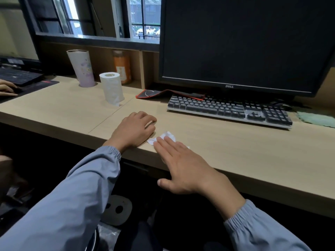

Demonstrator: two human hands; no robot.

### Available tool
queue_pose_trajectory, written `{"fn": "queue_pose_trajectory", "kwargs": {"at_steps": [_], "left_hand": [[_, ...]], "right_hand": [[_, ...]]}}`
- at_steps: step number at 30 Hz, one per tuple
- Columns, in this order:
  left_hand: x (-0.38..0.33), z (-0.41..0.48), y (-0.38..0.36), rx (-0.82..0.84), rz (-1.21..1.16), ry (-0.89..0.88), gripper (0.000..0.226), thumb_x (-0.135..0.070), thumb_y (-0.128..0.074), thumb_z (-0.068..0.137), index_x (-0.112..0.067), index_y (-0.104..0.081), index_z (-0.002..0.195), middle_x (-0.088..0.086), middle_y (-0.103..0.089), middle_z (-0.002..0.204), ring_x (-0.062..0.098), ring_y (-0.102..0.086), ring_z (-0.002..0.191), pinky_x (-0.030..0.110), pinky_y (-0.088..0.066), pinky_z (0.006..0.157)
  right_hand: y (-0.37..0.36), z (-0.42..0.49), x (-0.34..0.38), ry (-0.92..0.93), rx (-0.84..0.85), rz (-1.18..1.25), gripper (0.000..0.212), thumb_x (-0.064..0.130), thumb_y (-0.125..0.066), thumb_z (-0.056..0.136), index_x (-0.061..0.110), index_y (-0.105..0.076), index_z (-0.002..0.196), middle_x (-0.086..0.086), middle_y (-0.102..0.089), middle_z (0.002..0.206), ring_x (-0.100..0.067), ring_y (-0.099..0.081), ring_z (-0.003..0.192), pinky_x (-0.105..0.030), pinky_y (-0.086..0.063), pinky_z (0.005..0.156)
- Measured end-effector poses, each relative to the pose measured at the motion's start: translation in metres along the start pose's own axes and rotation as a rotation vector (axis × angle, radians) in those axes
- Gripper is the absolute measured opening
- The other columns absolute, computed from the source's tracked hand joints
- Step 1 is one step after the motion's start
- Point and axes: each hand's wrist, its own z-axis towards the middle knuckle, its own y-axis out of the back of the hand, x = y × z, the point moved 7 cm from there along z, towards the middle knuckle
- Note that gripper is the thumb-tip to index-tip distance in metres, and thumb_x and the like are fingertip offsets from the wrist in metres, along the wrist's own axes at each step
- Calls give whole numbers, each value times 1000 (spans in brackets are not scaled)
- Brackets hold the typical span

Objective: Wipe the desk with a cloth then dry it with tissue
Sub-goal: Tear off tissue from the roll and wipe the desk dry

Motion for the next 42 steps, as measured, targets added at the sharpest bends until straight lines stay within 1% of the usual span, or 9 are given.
{"fn": "queue_pose_trajectory", "kwargs": {"at_steps": [7,11,13,17,23,26,31,37,42], "left_hand": [[-2,1,1,0,23,-27,38,-40,-45,104,-34,-59,139,-2,-53,145,23,-47,130,41,-38,105],[-7,5,1,22,67,-13,36,-44,-46,103,-33,-57,136,3,-52,145,26,-47,130,44,-40,104],[-10,4,2,46,88,5,37,-45,-46,104,-34,-57,138,3,-51,146,27,-47,132,46,-41,105],[-22,1,4,3,70,25,35,-42,-47,104,-35,-61,136,-2,-54,145,23,-50,132,49,-42,103],[-75,2,-4,-93,-39,8,32,-41,-47,103,-33,-64,129,-7,-54,140,17,-49,130,48,-36,107],[-88,7,-13,-92,-74,15,31,-39,-43,104,-34,-63,127,-5,-55,138,18,-48,128,48,-34,105],[-84,9,-22,-55,-24,6,34,-45,-40,106,-42,-59,134,-5,-52,139,18,-43,131,47,-30,106],[-84,8,-27,-82,-15,-3,37,-46,-37,106,-41,-58,135,-6,-52,140,17,-44,130,46,-31,106],[-83,8,-28,-77,5,-7,37,-48,-36,106,-40,-56,136,-5,-52,139,19,-45,129,46,-33,105]], "right_hand": [[-7,-69,-29,-125,34,-21,94,74,-32,99,27,19,162,9,25,169,-5,27,152,-35,4,127],[0,-52,-43,-242,42,142,80,73,-11,101,28,8,165,13,16,170,0,23,152,-32,5,127],[3,-31,-50,-289,53,204,81,72,-6,100,26,4,165,11,13,172,-3,19,154,-33,5,127],[-3,-26,-50,-291,51,175,87,75,-5,98,22,7,165,7,16,171,-6,21,155,-34,8,127],[-5,-40,-57,-315,79,194,84,75,-3,97,27,7,165,13,16,170,-1,22,153,-33,7,127],[-1,-13,-85,-367,105,187,82,71,-2,99,22,7,165,7,16,171,-7,21,154,-35,7,127],[7,22,-130,-425,169,208,78,66,2,102,20,9,164,0,17,171,-16,22,155,-42,8,127],[1,6,-127,-377,170,191,79,65,1,102,18,11,164,2,20,170,-10,24,154,-39,8,127],[13,36,-148,-415,148,147,79,63,-4,104,14,4,165,-4,10,173,-18,15,157,-42,4,127]]}}
